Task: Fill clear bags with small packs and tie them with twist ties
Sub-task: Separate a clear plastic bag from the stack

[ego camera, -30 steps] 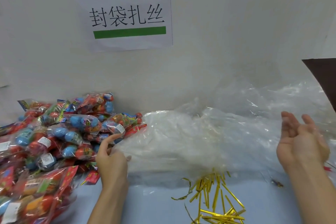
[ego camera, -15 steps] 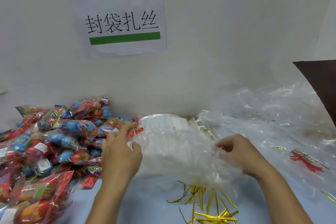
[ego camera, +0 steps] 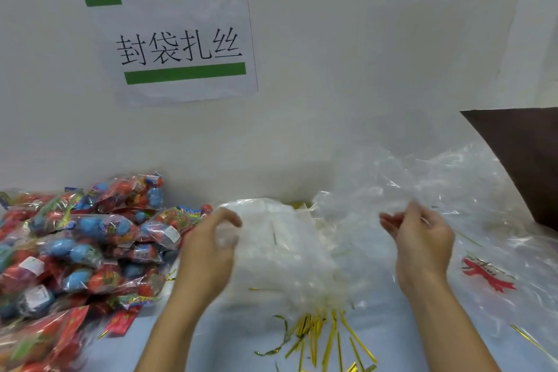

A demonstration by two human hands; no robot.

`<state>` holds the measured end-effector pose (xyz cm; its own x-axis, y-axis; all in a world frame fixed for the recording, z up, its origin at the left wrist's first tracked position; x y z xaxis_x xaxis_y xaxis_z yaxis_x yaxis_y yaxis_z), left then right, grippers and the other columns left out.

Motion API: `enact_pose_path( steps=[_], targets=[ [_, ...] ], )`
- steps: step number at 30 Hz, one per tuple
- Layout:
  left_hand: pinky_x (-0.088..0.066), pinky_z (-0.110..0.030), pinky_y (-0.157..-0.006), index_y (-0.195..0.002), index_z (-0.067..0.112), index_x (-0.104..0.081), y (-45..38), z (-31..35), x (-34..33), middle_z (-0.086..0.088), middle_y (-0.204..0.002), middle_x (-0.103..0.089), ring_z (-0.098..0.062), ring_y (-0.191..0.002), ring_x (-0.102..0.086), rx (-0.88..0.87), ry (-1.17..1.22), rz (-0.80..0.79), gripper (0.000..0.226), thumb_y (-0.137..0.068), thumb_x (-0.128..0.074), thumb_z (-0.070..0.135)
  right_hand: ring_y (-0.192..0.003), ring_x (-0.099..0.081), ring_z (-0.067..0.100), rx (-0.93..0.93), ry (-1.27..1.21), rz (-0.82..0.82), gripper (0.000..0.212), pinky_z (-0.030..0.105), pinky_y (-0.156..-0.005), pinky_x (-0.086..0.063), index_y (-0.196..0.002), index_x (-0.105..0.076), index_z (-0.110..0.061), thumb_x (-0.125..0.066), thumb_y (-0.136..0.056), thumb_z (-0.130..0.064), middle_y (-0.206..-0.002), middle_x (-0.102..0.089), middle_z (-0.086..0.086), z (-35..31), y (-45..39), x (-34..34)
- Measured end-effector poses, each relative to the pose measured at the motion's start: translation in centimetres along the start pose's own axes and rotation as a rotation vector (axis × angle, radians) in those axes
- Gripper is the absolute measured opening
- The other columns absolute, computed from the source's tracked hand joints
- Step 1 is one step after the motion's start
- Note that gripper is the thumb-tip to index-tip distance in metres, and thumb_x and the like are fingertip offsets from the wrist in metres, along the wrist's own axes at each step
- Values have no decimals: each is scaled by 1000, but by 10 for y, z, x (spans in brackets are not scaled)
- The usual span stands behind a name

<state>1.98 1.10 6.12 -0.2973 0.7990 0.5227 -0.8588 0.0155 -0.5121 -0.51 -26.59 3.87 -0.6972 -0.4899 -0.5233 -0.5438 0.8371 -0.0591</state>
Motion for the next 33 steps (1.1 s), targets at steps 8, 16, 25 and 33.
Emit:
enact_pose_path(
  steps=[8, 16, 25, 33],
  targets=[
    [-57, -23, -55, -88, 24, -76, 0, -36, 25, -4, -91, -75, -18, -77, -70, 418, 864, 154, 43, -97, -49, -9, -39, -61, 6, 10, 221, 88, 11, 24, -44, -49, -93, -57, -16, -55, -100, -23, -69, -62, 3, 7, -6, 11],
    [-60, -29, -82, -98, 5, -61, -5, -33, 33, 0, -78, -66, -15, -74, -66, 419, 1421, 194, 37, -96, -27, -10, -49, -49, 9, -87, 235, -214, 12, 25, -53, -38, -101, -59, -19, -52, -99, -9, -72, -49, -1, 2, -1, 4],
    [-39, -35, -102, -108, 38, -65, 29, 32, -41, 15, -128, -54, -3, -124, -44, 82, 458, -113, 20, -93, -66, 27, -71, -70, 16, -126, 346, -802, 15, 26, -65, -57, -105, -68, -18, -59, -99, -8, -76, -68, 1, 5, 68, -35],
    [-56, -23, -76, -114, 40, -65, 31, 30, -40, 2, -110, -74, -17, -98, -73, 52, 660, -540, 48, -72, -86, 30, -75, -63, 15, -444, -52, -1011, 27, 24, -66, -54, -98, -72, 1, -45, -98, 4, -82, -68, 6, -13, 74, -31]
  ],
)
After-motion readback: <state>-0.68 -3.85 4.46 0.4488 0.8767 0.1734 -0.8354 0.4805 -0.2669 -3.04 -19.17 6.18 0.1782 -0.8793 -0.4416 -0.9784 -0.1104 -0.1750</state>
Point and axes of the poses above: each hand's wrist, its own y-axis away from the middle knuckle, its own x-axis out of the back of the hand, z = x × y, the point moved 1 cm from there along -y, towards the middle knuckle
